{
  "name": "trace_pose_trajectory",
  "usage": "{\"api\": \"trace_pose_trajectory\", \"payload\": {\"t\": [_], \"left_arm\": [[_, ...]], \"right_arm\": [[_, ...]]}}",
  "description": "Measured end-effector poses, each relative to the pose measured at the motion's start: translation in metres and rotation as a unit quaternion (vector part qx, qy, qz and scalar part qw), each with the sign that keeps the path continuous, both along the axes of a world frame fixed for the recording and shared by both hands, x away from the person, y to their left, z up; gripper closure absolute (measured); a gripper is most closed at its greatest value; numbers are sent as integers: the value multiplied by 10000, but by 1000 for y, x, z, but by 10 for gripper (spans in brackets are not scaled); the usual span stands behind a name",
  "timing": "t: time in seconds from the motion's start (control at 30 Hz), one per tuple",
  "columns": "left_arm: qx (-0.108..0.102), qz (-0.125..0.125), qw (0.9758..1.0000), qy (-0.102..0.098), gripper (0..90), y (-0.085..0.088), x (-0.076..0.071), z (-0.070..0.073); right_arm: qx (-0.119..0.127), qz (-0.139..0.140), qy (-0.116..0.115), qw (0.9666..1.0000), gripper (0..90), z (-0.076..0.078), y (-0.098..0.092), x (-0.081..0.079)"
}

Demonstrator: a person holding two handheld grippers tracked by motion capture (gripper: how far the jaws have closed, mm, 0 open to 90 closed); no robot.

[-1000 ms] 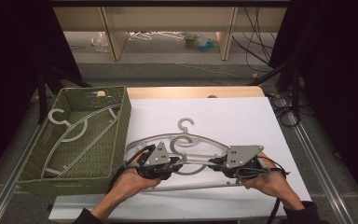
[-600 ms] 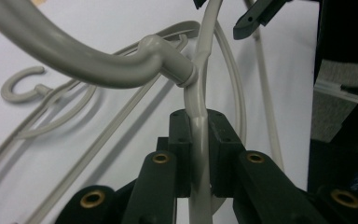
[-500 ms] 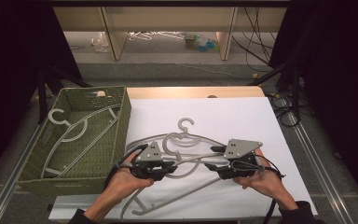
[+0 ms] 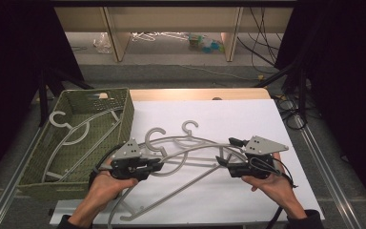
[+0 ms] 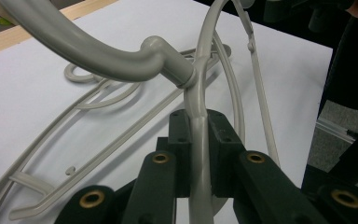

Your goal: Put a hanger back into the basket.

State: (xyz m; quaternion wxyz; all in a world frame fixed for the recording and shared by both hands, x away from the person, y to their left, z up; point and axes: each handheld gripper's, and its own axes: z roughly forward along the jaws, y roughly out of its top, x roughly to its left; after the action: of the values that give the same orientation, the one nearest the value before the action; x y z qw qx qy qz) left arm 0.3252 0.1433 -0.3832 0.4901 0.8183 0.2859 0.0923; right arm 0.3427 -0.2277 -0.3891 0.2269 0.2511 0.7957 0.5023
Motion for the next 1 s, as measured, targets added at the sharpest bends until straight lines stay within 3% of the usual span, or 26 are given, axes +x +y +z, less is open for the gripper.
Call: {"api": "trace_pose_trajectory", "payload": {"t": [0.17, 0.33, 0.43, 0.53, 0.57, 0.63, 0.77, 0.87, 0.9, 0.97, 1.0], "left_arm": [[41, 79, 10000, -11, 807, 7, -2, 3], [-60, 205, 9997, -76, 807, 21, -2, 10], [-332, 400, 9986, -45, 807, 36, -1, 19], [-472, 540, 9974, -22, 807, 48, -1, 26], [-472, 540, 9974, -22, 807, 48, -1, 26], [-622, 706, 9955, -48, 806, 60, -1, 34], [-760, 790, 9939, -94, 806, 72, 0, 40], [-1019, 981, 9898, -154, 806, 89, 0, 48], [-1019, 981, 9898, -154, 806, 89, 0, 48], [-1069, 1171, 9872, -170, 805, 105, 0, 51], [-1082, 1240, 9862, -184, 805, 111, 1, 52]], "right_arm": [[-36, -102, -58, 9999, 248, 0, -3, -11], [-100, -183, 24, 9998, 241, -6, -5, -15], [-195, -161, 154, 9996, 241, -13, -5, -19], [-221, -135, 239, 9994, 240, -17, -5, -22], [-210, -135, 166, 9995, 240, -18, -5, -23], [-254, -90, 303, 9992, 240, -20, -5, -25], [-263, -111, 254, 9993, 237, -23, -6, -26], [-324, -57, 377, 9987, 233, -24, -6, -27], [-324, -57, 377, 9987, 233, -24, -6, -27], [-282, -43, 330, 9990, 228, -24, -5, -28], [-282, -28, 413, 9987, 227, -23, -5, -29]]}}
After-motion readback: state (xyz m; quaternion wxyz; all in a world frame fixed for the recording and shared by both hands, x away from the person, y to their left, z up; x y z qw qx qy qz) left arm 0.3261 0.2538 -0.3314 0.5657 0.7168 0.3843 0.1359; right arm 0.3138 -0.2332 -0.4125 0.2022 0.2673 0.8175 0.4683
